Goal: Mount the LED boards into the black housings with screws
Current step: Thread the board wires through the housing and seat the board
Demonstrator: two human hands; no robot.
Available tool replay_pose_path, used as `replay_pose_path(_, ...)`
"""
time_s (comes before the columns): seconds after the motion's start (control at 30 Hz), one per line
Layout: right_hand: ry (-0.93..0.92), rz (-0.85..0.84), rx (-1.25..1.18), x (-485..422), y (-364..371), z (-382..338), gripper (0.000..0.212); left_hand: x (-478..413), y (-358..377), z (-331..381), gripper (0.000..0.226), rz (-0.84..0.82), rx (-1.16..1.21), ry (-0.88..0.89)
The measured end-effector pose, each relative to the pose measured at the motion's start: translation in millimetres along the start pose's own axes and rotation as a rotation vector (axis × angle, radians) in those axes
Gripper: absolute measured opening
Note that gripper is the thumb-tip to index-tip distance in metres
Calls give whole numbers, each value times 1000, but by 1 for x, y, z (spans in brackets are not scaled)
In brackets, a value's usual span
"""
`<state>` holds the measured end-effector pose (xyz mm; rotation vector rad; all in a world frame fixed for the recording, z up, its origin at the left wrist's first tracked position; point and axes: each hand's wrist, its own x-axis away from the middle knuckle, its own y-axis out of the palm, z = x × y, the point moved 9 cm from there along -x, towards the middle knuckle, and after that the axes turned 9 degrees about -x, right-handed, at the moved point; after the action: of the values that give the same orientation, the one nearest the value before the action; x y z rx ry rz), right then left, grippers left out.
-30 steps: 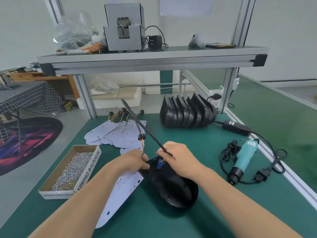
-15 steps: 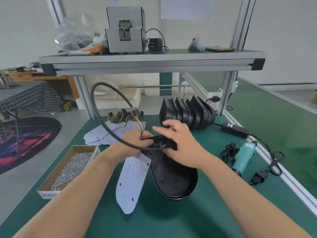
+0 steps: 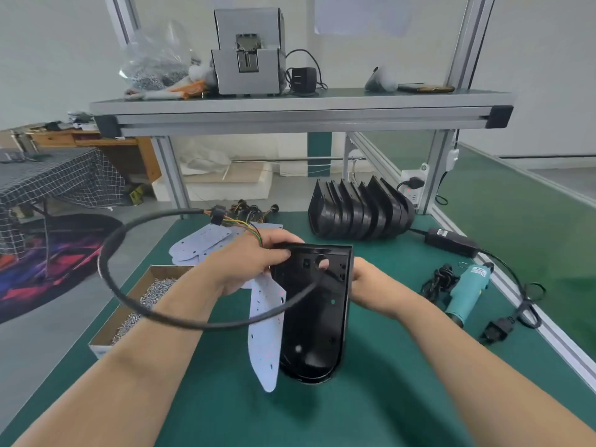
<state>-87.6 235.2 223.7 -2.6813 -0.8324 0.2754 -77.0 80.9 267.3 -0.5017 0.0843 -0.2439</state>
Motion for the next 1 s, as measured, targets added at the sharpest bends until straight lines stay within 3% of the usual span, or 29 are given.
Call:
replay_pose_path(0.03,0,91,201,-4,-8,4,8,1,-1,5,33,-1,5,22)
replay_pose_path(0.13,168,291,742,-5,-42,26,32,4,-16,18,33,32,139,87)
replay_pose_path(0.2,358,384,947,5,-68,42,16,8,-35,22,35,94,246,105)
replay_pose_path(0.23,414,412,956,12,-77,45,10,10,-43,23,35,119,266,105)
replay_pose_path(0.27,424,428,924,14,-82,46,22,11,-48,23,36,140,261,102)
replay_pose_path(0.3,365,416,856,12,-80,41,41,12,-50,22,35,157,234,93)
replay_pose_path(0.37,69,353,607,4,-57,8,66,11,-48,18,33,193,172,52)
replay_pose_path(0.43,-223,245,335,1,-25,-35,52,9,-42,14,33,219,153,18)
replay_pose_path(0.53,-377,278,207,2,-8,-58,5,7,-28,16,34,171,139,16)
replay_pose_path(0.6,-354,352,428,-3,-15,-50,22,10,-29,21,35,181,167,25)
replay_pose_path(0.67,-108,322,676,-15,-30,-15,32,13,-38,27,35,207,223,50)
replay_pose_path(0.77,316,200,834,-15,-50,52,20,17,-54,32,34,276,192,52)
replay_pose_path(0.83,409,187,805,-9,-54,68,19,17,-57,31,37,306,137,42)
replay_pose_path(0.9,341,311,664,-8,-64,50,30,15,-50,31,39,302,55,28)
replay_pose_path(1.0,-45,717,308,8,-89,-43,29,10,-41,29,40,312,-42,9)
